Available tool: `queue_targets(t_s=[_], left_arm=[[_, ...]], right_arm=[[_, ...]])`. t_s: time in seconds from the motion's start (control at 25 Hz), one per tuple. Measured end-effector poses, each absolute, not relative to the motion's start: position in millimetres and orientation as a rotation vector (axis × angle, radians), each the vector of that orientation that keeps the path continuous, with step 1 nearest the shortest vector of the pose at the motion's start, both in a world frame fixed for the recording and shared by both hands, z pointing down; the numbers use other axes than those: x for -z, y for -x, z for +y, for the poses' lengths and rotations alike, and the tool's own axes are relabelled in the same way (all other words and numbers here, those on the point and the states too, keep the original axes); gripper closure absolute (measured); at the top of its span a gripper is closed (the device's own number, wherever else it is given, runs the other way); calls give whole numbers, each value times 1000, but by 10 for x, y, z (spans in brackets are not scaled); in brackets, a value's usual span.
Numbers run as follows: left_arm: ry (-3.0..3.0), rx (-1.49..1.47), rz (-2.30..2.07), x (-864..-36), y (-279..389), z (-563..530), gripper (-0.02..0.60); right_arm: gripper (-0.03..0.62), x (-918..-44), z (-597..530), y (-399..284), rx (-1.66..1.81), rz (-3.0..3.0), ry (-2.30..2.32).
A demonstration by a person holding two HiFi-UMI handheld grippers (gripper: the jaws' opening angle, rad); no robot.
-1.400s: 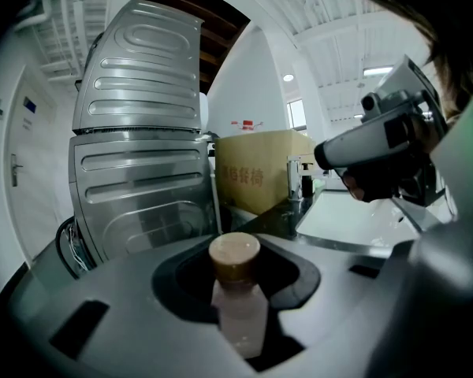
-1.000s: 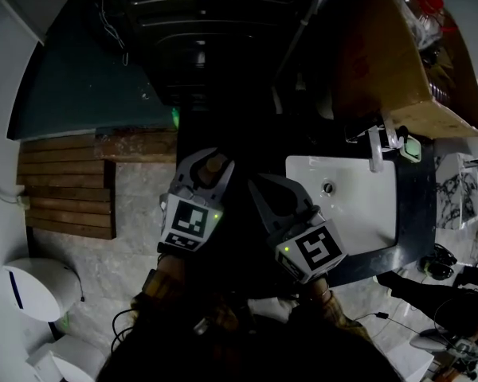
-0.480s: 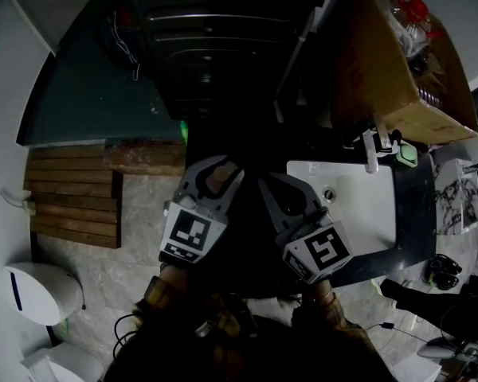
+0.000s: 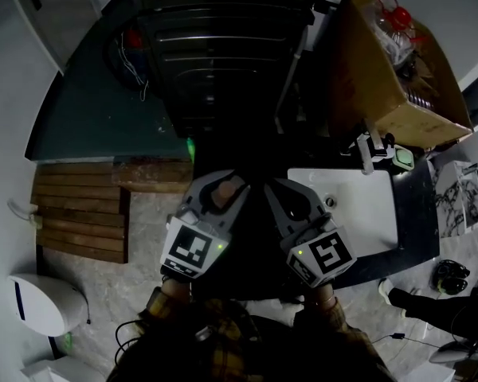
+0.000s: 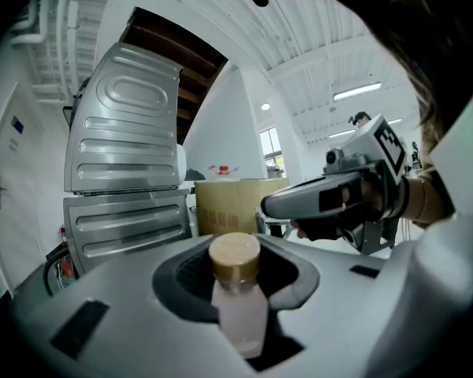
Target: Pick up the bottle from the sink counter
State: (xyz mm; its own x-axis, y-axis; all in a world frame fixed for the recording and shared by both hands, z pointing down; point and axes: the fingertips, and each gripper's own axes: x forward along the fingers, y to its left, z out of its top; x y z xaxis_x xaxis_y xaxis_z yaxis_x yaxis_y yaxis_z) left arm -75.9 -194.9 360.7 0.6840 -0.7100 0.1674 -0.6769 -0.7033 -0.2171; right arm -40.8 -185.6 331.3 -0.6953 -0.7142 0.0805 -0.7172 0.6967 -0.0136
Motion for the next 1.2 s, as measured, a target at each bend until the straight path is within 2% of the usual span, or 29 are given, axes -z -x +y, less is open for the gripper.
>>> queue_targets(t_s=[0.76, 1.2], left_arm=[[2682, 204, 1205, -3082, 972, -1402, 463], [2700, 225, 1188, -3173, 941, -1279, 463]], right_arm=[[577, -3087, -1641, 529, 60, -2866, -1122], [577, -3097, -1606, 468, 57, -2863, -1140]])
